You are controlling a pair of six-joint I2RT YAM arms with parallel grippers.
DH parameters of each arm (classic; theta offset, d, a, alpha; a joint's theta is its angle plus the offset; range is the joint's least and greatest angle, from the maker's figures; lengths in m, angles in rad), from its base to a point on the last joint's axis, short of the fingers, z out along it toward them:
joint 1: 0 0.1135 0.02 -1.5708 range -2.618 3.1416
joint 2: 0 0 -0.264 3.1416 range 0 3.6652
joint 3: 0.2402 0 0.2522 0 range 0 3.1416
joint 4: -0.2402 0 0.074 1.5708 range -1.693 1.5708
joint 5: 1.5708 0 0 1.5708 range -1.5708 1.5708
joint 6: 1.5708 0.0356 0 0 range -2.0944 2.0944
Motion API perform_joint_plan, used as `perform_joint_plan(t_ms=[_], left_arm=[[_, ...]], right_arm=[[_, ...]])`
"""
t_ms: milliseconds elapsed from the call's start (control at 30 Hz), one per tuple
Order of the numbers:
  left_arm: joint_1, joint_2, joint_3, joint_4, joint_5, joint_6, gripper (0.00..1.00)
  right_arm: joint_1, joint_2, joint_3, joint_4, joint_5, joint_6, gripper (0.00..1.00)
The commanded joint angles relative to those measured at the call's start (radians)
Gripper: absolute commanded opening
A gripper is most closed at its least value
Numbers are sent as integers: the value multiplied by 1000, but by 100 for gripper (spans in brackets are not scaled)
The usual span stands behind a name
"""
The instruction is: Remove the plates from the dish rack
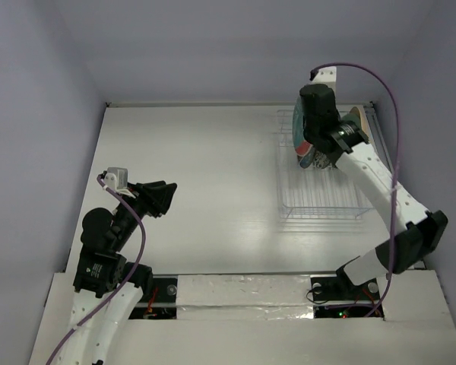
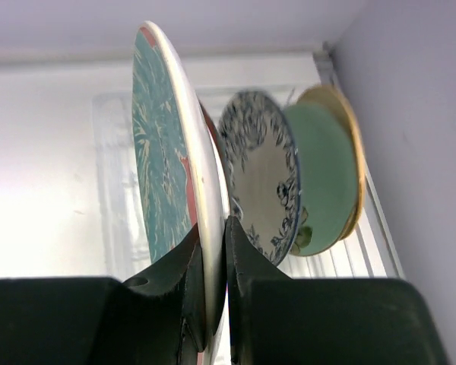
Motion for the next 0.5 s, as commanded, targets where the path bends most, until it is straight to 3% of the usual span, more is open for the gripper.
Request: perform_joint_plan(t_ms=[0,100,333,467], left_arm=[[-4,-7,-5,32,-7,-5,41],[-4,-7,-5,34,-7,-6,41],[5,-2,-3,31,-17,-6,41],[5,-2,-5,29,-21,-6,41]], right_arm=[[77,-138,107,109,40,7,0],[99,-147,87,128,-109,92,0],[203,-46,-62,442,-550,329,0],[203,72,-83,565,-684,477,0]])
